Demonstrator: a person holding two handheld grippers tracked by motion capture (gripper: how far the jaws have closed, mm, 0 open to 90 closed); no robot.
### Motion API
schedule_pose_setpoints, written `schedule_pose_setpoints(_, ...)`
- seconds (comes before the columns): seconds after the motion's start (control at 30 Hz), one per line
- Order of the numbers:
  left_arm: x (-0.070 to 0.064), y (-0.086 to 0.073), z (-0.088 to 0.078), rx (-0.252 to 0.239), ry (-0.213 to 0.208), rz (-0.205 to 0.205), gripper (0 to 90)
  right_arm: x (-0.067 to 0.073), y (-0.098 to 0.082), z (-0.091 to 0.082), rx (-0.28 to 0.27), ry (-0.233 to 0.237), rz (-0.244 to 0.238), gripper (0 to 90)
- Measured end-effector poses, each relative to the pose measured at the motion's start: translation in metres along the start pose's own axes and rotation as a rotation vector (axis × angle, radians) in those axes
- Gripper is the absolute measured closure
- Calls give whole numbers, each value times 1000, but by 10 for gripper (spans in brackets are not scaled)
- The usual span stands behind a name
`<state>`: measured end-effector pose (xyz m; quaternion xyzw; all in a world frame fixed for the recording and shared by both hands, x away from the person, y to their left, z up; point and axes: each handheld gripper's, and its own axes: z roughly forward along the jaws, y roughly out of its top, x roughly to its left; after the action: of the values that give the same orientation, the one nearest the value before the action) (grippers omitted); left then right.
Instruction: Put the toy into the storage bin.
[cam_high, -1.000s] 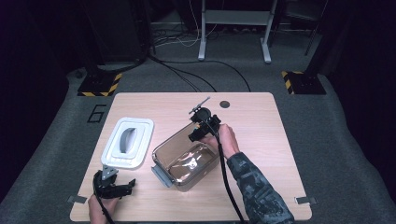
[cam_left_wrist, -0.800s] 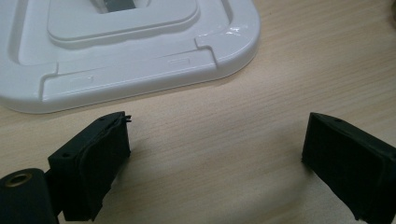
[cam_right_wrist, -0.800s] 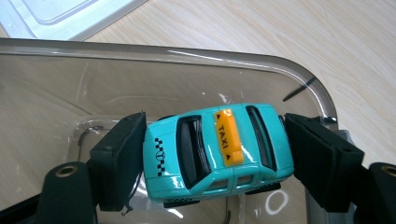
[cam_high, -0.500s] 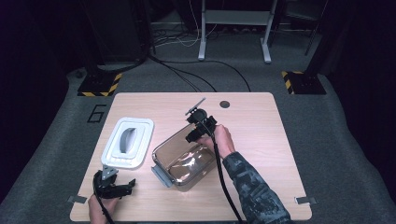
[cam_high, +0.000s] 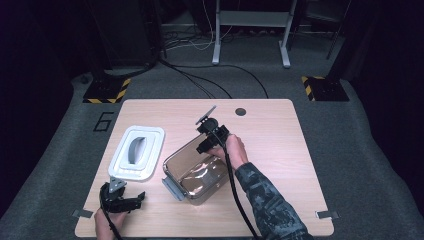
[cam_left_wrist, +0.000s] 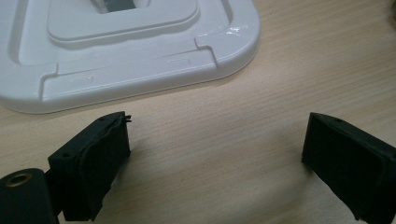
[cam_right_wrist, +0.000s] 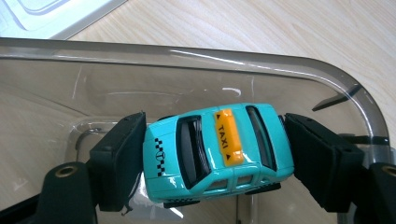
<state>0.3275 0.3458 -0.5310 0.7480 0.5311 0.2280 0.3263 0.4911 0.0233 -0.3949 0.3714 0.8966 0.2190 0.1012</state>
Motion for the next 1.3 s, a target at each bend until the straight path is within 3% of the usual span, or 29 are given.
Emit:
schedule_pose_setpoints(0.77,0,0,0,-1,-1,-3,70,-1,0,11,-1,4,19,225)
schedule_pose_setpoints(1.2,0,0,0,-6,1,-3,73,5,-3,0,-37,3,2,136)
schedule_pose_setpoints(1.3,-1,0,0,-9,1,-4,73,5,-7,-9,-71,9,-9,127)
